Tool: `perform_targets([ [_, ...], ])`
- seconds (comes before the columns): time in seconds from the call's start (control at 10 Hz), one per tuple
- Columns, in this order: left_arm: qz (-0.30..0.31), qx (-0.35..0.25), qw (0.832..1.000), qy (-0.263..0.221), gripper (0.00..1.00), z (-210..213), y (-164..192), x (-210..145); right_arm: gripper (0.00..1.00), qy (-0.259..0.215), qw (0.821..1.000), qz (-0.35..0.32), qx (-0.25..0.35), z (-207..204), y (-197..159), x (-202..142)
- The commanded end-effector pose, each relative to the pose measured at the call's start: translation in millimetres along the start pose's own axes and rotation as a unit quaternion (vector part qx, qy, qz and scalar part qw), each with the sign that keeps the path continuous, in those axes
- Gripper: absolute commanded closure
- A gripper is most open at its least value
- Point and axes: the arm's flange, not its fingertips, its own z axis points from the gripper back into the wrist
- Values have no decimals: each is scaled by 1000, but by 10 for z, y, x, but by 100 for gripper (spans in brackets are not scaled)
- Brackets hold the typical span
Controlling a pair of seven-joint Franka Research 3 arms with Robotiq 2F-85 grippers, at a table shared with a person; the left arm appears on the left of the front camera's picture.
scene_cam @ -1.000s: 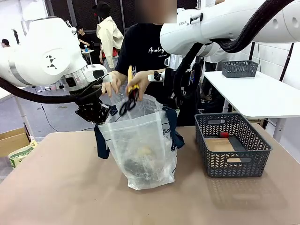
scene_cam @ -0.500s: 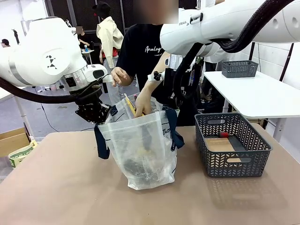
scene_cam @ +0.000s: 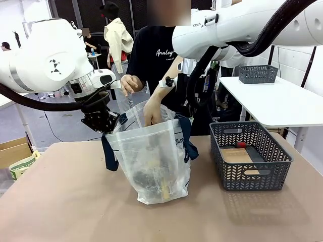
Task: Transfer purchased items from the store into the shopping bag.
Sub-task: Move the Reusable shopping bag to the right side of the table.
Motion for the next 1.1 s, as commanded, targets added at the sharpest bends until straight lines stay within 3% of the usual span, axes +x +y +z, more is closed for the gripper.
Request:
perform_targets([
  [0.0,1,1,1000,-1,100,10,1,-7,100,-1,1000,-3,5,-6,-6,-12],
  [1.0,1,1,1000,-1,100,10,1,-7,100,-1,1000,-3,5,-6,-6,-12],
])
